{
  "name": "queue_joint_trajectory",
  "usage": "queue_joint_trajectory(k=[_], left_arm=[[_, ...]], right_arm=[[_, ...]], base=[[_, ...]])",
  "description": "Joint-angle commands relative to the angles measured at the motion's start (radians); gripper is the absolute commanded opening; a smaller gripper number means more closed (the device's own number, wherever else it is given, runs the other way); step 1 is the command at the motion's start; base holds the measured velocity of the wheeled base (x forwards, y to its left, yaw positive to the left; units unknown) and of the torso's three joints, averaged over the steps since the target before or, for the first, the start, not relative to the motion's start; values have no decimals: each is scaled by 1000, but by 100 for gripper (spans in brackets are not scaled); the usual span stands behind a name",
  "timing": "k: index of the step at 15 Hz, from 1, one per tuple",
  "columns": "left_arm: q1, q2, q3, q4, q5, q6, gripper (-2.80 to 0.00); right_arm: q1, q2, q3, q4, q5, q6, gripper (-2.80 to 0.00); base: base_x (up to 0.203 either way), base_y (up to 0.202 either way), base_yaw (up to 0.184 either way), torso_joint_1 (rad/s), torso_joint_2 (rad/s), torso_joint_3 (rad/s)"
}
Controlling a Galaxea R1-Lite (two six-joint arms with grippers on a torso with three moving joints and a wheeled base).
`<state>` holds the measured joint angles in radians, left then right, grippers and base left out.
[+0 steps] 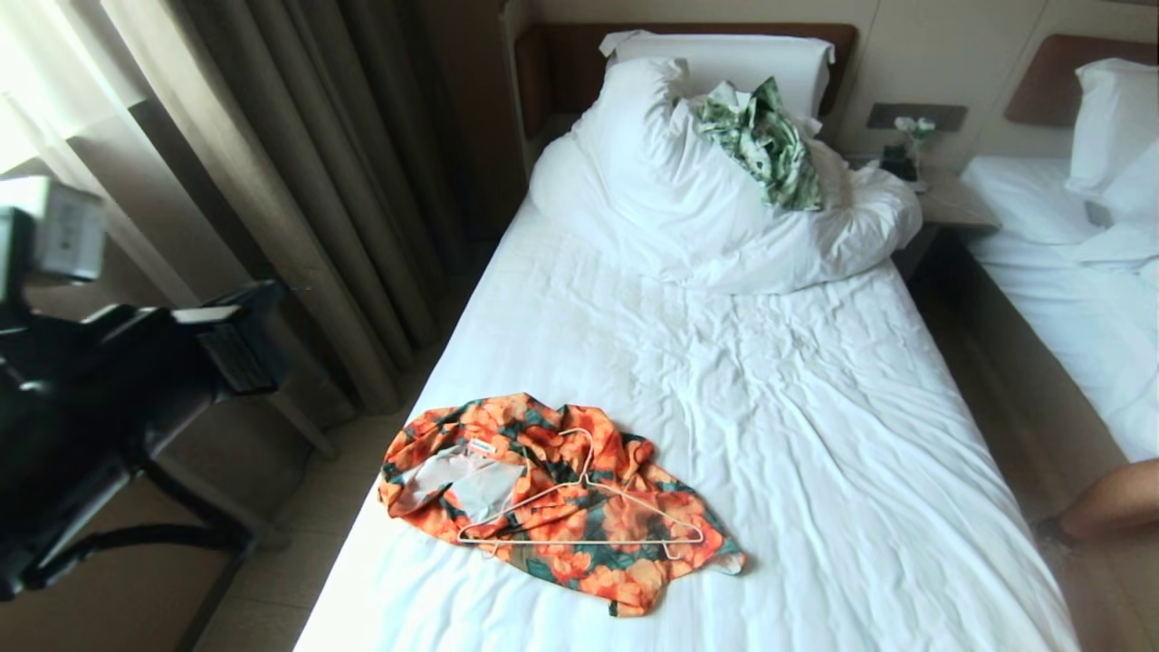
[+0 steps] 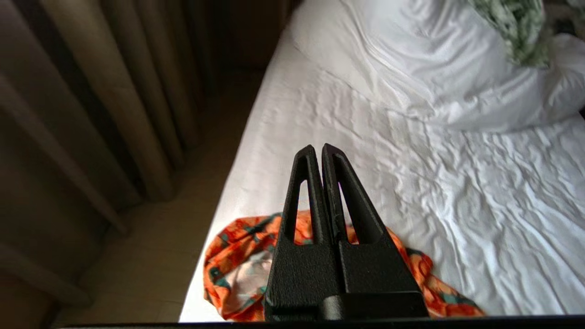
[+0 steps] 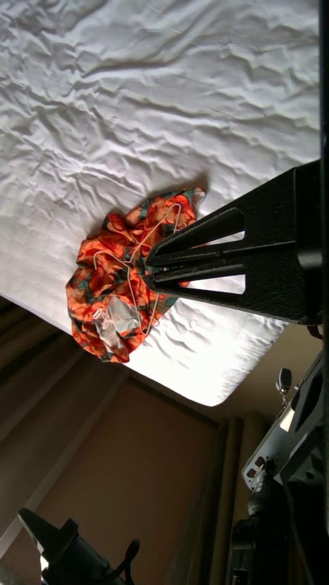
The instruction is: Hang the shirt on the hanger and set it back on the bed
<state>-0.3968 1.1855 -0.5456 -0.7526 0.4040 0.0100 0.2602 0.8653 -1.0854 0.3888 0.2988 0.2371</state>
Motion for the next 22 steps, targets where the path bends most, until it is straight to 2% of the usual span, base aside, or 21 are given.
queue_joint_trajectory(k=[1,6,10,12,15,18,22], left_arm=[[54,-150,26,-5,7,0,-280],[137,-431,77,27,40,4,-280],[237,-709,76,216,63,16,-280],[297,-824,80,328,58,24,-280],[350,-912,146,424,11,33,-280],[413,-997,217,448,-125,61,-280],[405,-1119,342,526,-219,74,-280]], right_arm=[[-2,-120,50,2,-7,-4,-280],[-5,-284,167,2,-108,-13,-280],[-45,-402,213,8,-229,-13,-280],[-102,-452,224,12,-238,-14,-280],[-211,-545,246,26,-226,-29,-280],[-225,-591,314,37,-184,-60,-280],[-235,-694,429,28,-172,-90,-280]], base=[[0,0,0,0,0,0],[0,0,0,0,0,0],[0,0,0,0,0,0],[0,0,0,0,0,0],[0,0,0,0,0,0],[0,0,0,0,0,0],[0,0,0,0,0,0]])
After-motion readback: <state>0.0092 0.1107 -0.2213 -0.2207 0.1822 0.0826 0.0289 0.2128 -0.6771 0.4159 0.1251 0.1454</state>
